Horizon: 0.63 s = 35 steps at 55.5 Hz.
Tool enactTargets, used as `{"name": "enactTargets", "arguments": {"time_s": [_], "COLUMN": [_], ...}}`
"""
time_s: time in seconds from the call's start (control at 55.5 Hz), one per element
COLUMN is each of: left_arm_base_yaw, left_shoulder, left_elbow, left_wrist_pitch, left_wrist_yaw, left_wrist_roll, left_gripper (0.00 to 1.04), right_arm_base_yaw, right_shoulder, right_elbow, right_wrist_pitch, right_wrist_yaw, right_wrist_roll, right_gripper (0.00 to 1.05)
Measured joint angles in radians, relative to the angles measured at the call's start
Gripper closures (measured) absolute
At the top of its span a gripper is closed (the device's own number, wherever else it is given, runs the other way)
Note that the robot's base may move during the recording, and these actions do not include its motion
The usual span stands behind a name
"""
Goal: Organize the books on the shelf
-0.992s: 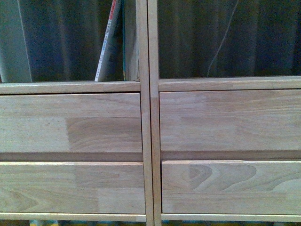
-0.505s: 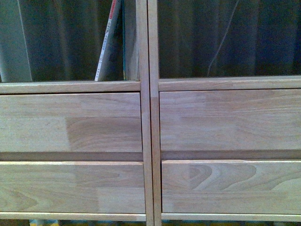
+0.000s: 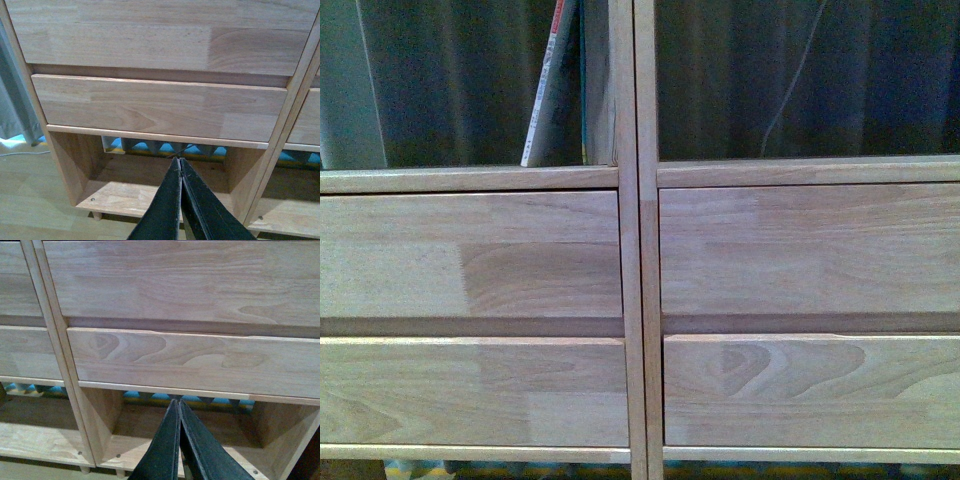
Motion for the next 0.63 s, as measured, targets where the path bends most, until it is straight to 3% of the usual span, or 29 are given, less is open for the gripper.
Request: {"name": "enactTargets", "arguments": {"time_s": [0.054, 0.072, 0.433, 0.469, 0.631], "left_arm_base_yaw": [0.0, 0.0, 0.0, 0.0, 0.0], "left_shoulder": [0.0, 0.0, 0.0, 0.0, 0.0], "left_elbow": [0.0, 0.0, 0.0, 0.0, 0.0], "left_wrist_pitch": [0.0, 0.0, 0.0, 0.0, 0.0], "left_wrist_yaw": [0.0, 0.0, 0.0, 0.0, 0.0], "left_wrist_roll": [0.0, -0.001, 0.0, 0.0, 0.0], "left_gripper": [1.02, 0.97, 0.06, 0.07, 0.07], "right_arm_base_yaw": [0.0, 0.0, 0.0, 0.0, 0.0], "right_shoulder": [0.0, 0.0, 0.0, 0.0, 0.0], "right_elbow": [0.0, 0.0, 0.0, 0.0, 0.0], "right_wrist_pitch": [0.0, 0.0, 0.0, 0.0, 0.0], "right_wrist_yaw": [0.0, 0.0, 0.0, 0.0, 0.0], "right_wrist_roll": [0.0, -0.001, -0.001, 0.0, -0.001], "right_gripper": [1.02, 0.99, 0.11, 0.06, 0.07]}}
